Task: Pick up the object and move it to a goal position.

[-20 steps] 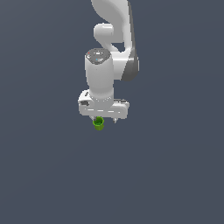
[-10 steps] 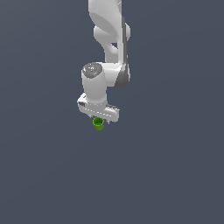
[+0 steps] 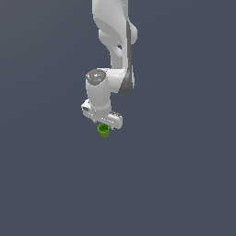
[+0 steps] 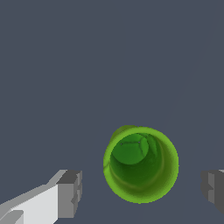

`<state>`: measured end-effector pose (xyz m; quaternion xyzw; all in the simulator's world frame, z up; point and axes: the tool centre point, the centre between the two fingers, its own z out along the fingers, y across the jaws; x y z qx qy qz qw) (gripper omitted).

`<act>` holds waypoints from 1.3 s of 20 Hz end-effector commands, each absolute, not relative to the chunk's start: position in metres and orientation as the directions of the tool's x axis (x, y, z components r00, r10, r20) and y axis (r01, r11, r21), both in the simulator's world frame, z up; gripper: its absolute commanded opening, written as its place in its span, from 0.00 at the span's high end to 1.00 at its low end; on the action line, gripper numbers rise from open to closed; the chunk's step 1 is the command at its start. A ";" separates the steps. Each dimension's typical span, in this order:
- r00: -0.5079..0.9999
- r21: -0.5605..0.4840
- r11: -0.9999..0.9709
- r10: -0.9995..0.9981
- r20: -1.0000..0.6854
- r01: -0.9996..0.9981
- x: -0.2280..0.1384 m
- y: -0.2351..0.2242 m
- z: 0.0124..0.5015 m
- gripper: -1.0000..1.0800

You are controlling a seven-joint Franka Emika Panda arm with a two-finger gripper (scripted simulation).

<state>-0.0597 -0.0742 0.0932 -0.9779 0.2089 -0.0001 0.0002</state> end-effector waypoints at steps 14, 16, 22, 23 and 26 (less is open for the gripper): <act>0.910 0.000 -0.910 -0.414 0.000 -0.414 -0.061 -0.074 0.044 0.04; 0.910 0.000 -0.910 -0.414 0.000 -0.414 -0.061 -0.074 0.043 0.04; 0.910 0.000 -0.910 -0.414 0.000 -0.414 -0.061 -0.074 0.043 1.00; 0.910 0.000 -0.910 -0.414 0.000 -0.414 -0.061 -0.074 0.043 1.00; 0.910 0.000 -0.910 -0.414 0.000 -0.414 -0.061 -0.074 0.043 1.00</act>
